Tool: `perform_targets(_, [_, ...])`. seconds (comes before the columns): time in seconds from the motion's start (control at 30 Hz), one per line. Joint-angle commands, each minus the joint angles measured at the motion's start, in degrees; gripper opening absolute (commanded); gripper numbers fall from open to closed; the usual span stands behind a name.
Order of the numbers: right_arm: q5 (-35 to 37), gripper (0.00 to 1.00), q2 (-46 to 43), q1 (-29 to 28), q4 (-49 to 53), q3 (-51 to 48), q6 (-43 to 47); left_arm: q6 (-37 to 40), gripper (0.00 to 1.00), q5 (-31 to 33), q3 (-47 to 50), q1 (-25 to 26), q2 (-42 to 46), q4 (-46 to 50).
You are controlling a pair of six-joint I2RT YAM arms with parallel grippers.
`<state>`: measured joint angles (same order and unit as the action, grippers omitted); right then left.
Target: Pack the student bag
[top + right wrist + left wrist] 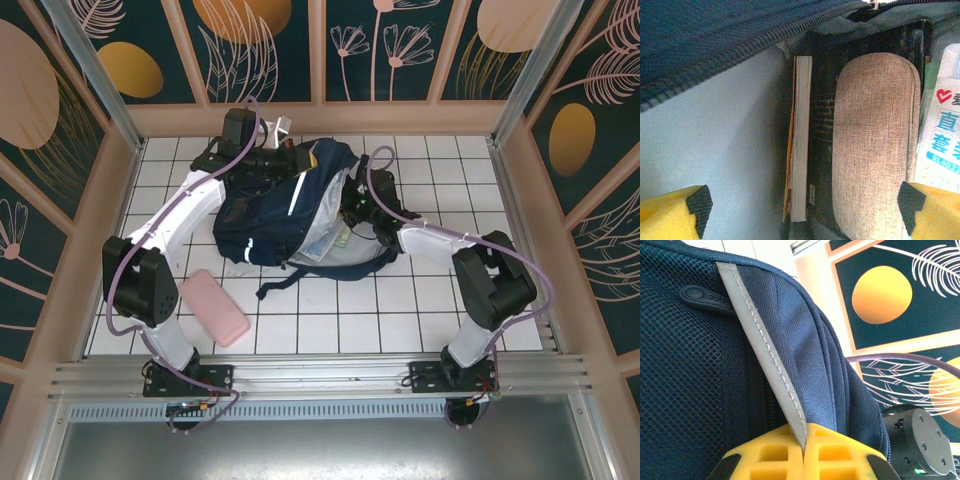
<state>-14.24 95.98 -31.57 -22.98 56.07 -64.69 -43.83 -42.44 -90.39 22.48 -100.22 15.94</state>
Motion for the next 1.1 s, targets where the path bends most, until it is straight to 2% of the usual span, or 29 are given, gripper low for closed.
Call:
perform_targets(0.0, [4.2, 0.95, -5.7, -0.1, 4.7, -1.2, 4.6, -0.4, 0.00, -3.6, -1.4, 0.0, 3.3, -9.3])
perform_targets(0.2, [20.4, 0.93, -17.3, 0.7, 22.0, -5.0, 4.6, -1.7, 0.00, -2.4, 2.9, 0.5, 2.9, -11.8])
perform_targets(0.33, [29.2, 0.91, -26.3, 2.4, 29.2, -8.2, 3.9, -1.5, 0.00, -0.6, 7.4, 3.6, 0.4, -13.7])
perform_targets(0.4, [32.3, 0.90, -30.2, 2.7, 31.5, -9.4, 4.3, -0.5, 0.05, 0.4, 8.1, 5.7, -1.4, -13.4])
perform_targets(0.47, [32.7, 0.90, -33.1, 3.4, 32.2, -10.2, 6.2, 0.1, 0.24, 1.5, 8.5, 7.2, -3.1, -13.0])
perform_targets(0.63, [31.3, 0.90, -36.2, 3.8, 33.6, -9.8, 10.9, 1.9, 0.45, 3.8, 8.4, 7.5, -1.4, -11.2])
perform_targets(0.73, [29.1, 0.90, -37.0, 3.6, 34.1, -9.3, 14.6, 4.5, 0.54, 6.0, 8.1, 7.3, 2.6, -6.9])
perform_targets(0.87, [24.4, 0.90, -38.3, 2.8, 33.1, -10.0, 20.1, 7.4, 0.62, 12.8, 11.9, 5.9, 11.9, -0.3])
perform_targets(1.0, [22.1, 0.89, -38.5, -2.0, 32.7, -8.9, 26.8, 7.4, 0.67, 20.1, 20.4, 3.4, 22.8, 4.6])
perform_targets(1.07, [21.3, 0.88, -36.6, -6.0, 32.8, -7.0, 30.2, 5.1, 0.70, 26.5, 27.3, 1.6, 30.1, 8.1])
